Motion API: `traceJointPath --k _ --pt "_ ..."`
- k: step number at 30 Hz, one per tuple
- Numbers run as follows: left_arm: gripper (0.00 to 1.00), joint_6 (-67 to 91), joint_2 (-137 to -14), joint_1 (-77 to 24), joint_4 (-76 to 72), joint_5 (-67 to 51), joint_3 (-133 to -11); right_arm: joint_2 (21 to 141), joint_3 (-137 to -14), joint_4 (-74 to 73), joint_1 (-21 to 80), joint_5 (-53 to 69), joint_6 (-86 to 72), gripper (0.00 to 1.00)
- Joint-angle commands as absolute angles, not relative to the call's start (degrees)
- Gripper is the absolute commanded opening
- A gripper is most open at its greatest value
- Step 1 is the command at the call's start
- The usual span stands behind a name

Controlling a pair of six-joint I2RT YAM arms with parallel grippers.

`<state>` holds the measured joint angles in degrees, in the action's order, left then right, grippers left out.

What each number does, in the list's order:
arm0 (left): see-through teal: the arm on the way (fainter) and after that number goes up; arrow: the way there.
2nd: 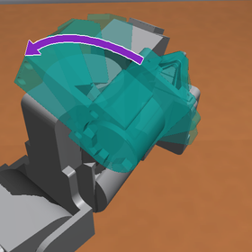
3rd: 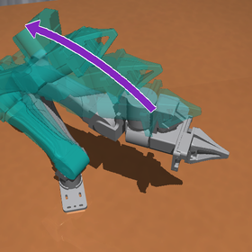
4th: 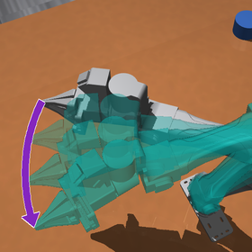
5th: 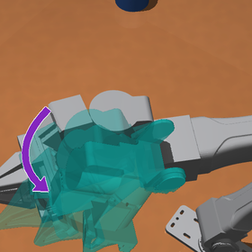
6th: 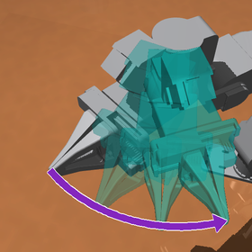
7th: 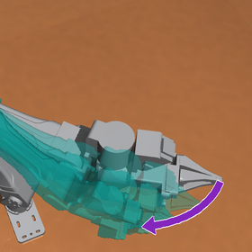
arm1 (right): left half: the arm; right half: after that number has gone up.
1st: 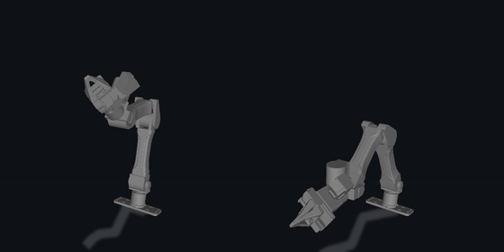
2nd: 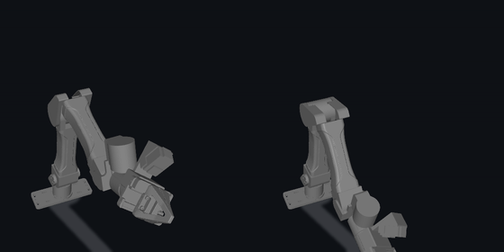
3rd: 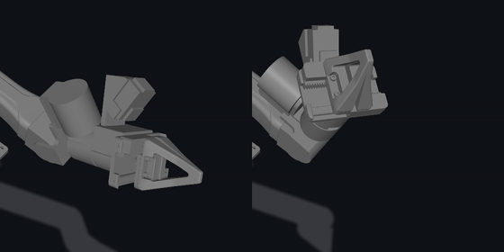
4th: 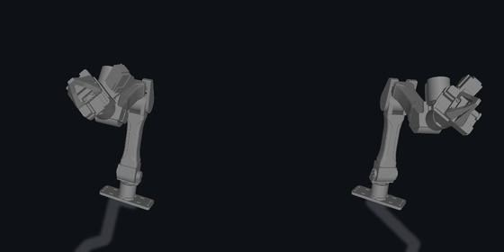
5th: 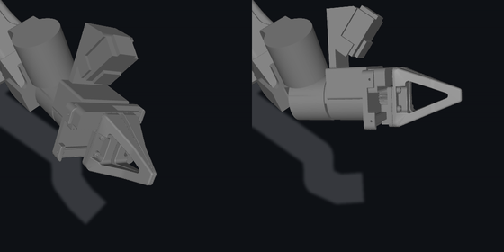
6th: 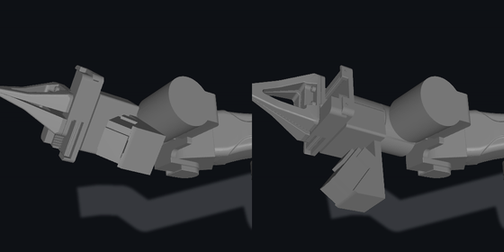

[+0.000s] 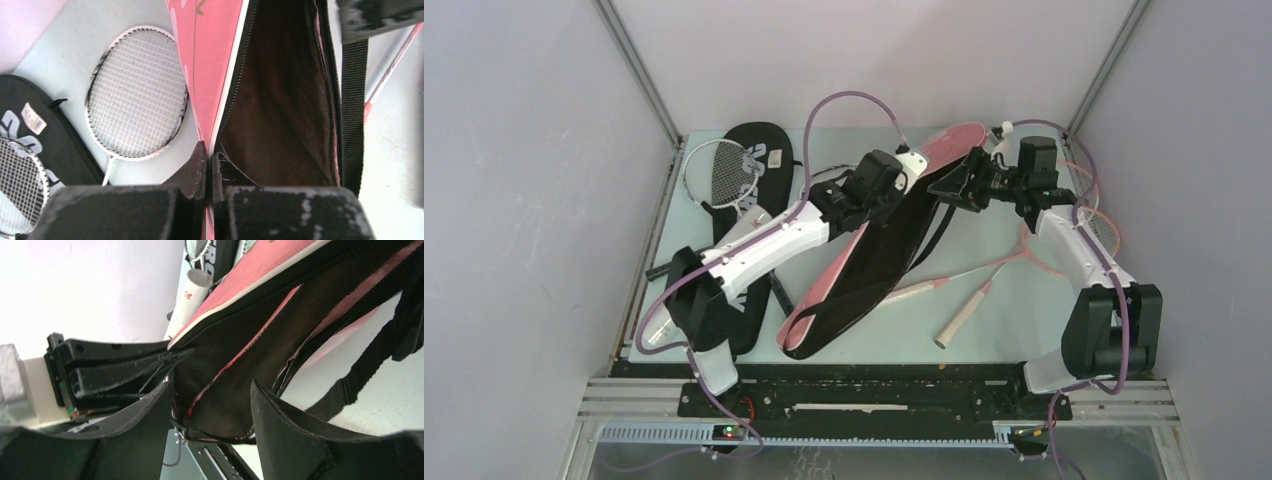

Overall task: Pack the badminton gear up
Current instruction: Open the racket bag at the center of the board, then adjust the racket bag.

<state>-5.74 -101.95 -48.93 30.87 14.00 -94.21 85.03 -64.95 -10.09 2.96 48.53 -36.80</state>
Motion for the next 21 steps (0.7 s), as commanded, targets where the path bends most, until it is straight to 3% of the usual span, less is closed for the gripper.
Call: traceJointPath --k 1,10,21 --pt "0.0 -7.23 -96.84 -48.3 29.79 18.09 -97.94 81.84 -70.25 -17.52 2.53 54.68 -27.45 0.66" --pt "0.0 -6.42 -93.2 -46.24 29.19 20.16 -95.69 77.98 -74.42 -29.86 2.68 51.37 -11.62 0.65" --pt "0.0 -5.39 -88.39 -45.34 27.69 19.91 -92.3 77.94 -69.0 -25.68 7.9 35.32 -9.43 0.6"
